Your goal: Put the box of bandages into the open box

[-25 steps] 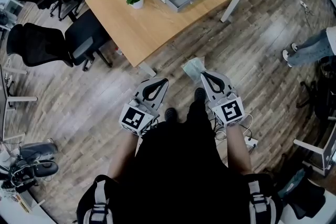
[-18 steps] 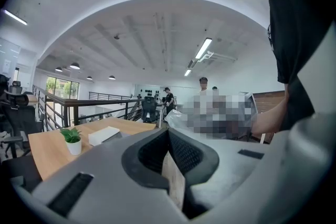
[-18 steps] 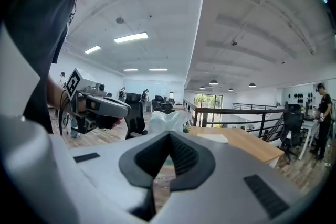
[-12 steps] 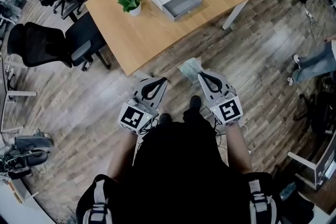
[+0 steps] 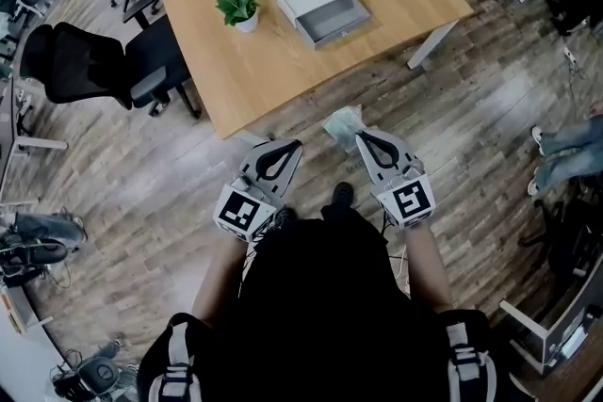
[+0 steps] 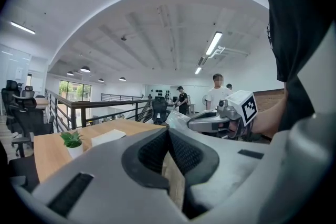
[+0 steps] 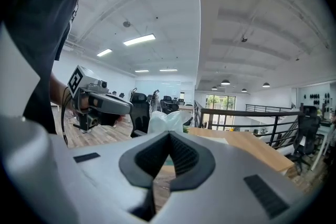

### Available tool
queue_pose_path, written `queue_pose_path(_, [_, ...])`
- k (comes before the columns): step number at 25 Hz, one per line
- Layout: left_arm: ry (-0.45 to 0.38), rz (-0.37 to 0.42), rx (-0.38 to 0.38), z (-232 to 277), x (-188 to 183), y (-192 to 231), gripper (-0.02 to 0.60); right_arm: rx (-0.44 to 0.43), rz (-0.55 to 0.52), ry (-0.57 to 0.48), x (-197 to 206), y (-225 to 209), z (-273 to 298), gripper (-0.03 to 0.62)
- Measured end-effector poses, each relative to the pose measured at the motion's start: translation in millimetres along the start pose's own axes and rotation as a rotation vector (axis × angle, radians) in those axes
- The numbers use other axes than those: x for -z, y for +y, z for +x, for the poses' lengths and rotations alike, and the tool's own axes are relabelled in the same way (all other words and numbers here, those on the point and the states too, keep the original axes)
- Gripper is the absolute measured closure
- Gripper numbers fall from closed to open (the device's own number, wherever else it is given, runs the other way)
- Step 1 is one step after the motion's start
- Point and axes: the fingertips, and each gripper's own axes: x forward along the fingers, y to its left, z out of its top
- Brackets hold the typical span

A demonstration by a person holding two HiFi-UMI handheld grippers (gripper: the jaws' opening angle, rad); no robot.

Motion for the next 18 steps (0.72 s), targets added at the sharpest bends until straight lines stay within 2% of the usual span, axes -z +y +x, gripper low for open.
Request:
queue_pose_path(8, [0.038,-0.002,-0.079,26,2,-1,0.56,-0.041,0.057,0.012,12,-34,-3,0.571])
queue_pose_path(11, [0.037,-0.008,-0.109,36,-1,1,0.56,-0.056,0.038,0.0,14,-46,-6,0.571])
queue_pose_path(18, [0.032,0.005,-0.136,66,-10,-10,0.56,-0.061,0.054,0.004,28,-81,-21,0.571])
